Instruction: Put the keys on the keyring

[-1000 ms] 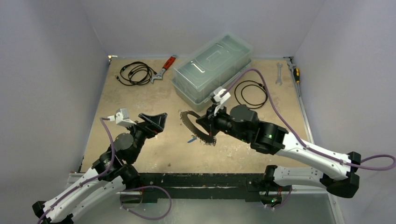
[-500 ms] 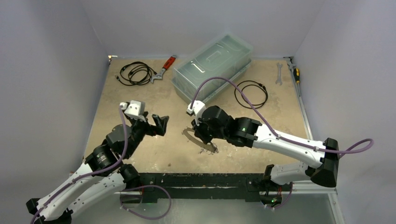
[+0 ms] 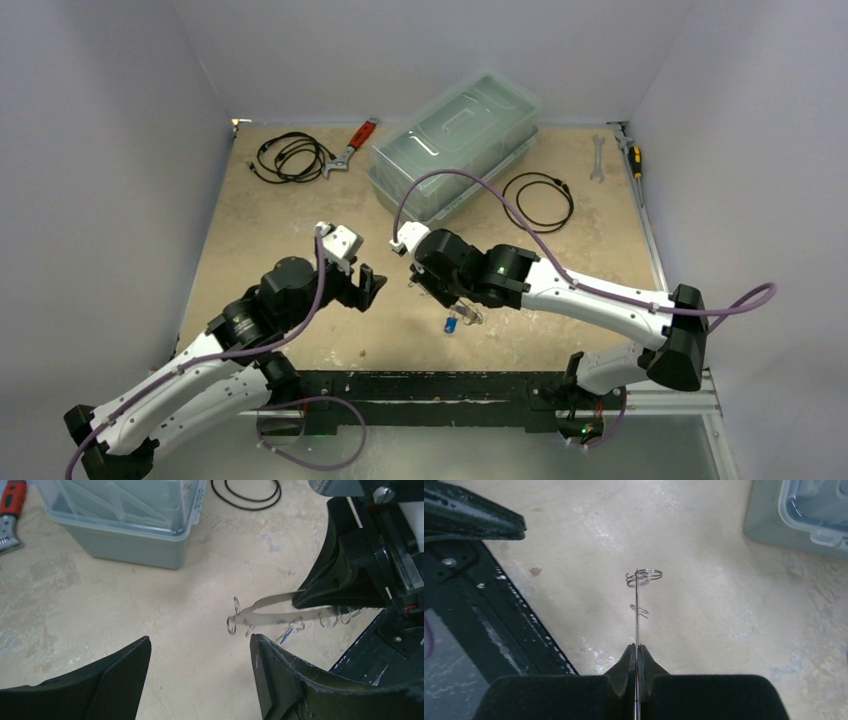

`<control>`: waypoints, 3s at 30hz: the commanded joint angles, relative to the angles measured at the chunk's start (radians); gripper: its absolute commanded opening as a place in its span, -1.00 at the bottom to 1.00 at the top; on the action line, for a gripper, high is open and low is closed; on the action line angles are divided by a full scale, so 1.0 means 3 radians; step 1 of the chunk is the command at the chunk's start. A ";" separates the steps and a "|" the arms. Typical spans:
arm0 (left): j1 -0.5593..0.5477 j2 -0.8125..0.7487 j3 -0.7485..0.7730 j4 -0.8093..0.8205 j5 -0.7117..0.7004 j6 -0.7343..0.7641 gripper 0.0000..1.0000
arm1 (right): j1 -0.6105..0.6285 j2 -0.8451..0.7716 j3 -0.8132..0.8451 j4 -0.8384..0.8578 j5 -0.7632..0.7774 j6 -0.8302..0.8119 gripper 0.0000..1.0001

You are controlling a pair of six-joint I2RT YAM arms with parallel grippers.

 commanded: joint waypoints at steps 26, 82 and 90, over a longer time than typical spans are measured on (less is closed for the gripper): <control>0.0029 0.0069 0.0094 -0.0080 -0.0429 -0.0005 0.58 | 0.0053 -0.0664 -0.0658 0.1094 -0.0267 0.0225 -1.00; 0.0070 -0.0282 0.0095 -0.0147 -0.0978 -0.0014 0.87 | -0.0317 0.0598 -0.1437 0.3018 -0.1297 0.0738 -1.00; 0.0078 -0.0242 0.0100 -0.0148 -0.0989 -0.0011 0.87 | -0.0478 0.0601 -0.1528 0.2977 -0.1335 0.0598 -1.00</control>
